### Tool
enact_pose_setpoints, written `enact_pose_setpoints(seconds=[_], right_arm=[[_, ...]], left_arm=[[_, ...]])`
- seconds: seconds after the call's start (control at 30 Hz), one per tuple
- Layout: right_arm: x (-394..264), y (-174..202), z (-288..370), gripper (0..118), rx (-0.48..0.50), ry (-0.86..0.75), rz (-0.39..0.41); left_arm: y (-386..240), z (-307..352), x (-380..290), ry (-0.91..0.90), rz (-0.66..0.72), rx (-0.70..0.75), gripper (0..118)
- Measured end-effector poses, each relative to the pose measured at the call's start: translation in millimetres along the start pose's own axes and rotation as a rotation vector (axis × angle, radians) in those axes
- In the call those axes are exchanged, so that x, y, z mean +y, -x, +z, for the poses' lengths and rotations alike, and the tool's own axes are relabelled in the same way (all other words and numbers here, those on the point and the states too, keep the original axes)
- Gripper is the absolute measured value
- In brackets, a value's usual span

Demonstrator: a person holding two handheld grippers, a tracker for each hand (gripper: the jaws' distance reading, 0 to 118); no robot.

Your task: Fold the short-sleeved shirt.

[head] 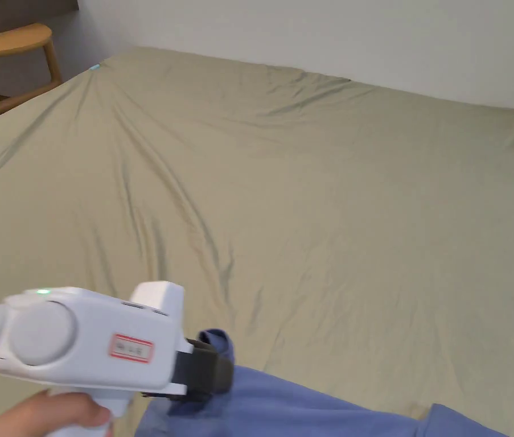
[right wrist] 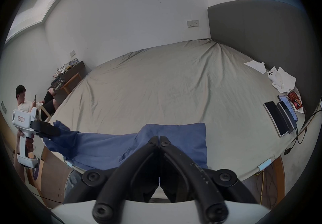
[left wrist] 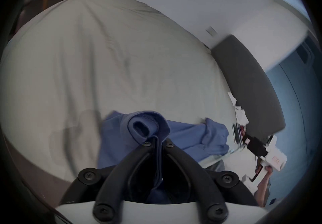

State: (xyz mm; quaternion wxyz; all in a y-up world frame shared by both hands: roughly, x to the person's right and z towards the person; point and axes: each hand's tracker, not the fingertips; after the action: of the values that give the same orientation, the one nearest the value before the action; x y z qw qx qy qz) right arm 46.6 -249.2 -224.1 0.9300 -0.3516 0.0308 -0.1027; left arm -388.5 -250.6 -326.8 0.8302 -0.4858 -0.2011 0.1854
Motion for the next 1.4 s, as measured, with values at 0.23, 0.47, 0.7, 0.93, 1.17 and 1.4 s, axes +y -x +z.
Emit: enact_pose_setpoints(seconds=[0.23,0.47,0.7,0.93,1.17,1.4], right_arm=[[-10.0,-21.8,13.5,2,-0.05,-0.009,-0.051],[-16.4,-40.6,22.1,2,-0.099,-0.009,-0.097],[-16.7,-42.9,15.9,2,-0.078,-0.006,-0.109],[-23.2,-36.9,5.6,2,-0.041,0.03,-0.095],[-25.8,-42.8,5.8,2,-0.063,0.052,-0.113],[-25.0,-51.5,9.6,2,-0.091,0.045,-0.141]], left_arm=[[-35.3,-100.7,-1.0,0.125,-0.062,-0.017,7],[-43.5,-119.5,-4.2,0.17,-0.036,-0.062,23],[-36.8,-26.7,-17.3,0.006,-0.018,-0.23,54],[-2.5,-56.0,-15.1,-0.013,0.078,0.119,5],[-38.9,-125.2,-50.8,0.167,0.028,0.003,4],[-49.7,-141.9,-61.5,0.175,0.108,-0.116,4]])
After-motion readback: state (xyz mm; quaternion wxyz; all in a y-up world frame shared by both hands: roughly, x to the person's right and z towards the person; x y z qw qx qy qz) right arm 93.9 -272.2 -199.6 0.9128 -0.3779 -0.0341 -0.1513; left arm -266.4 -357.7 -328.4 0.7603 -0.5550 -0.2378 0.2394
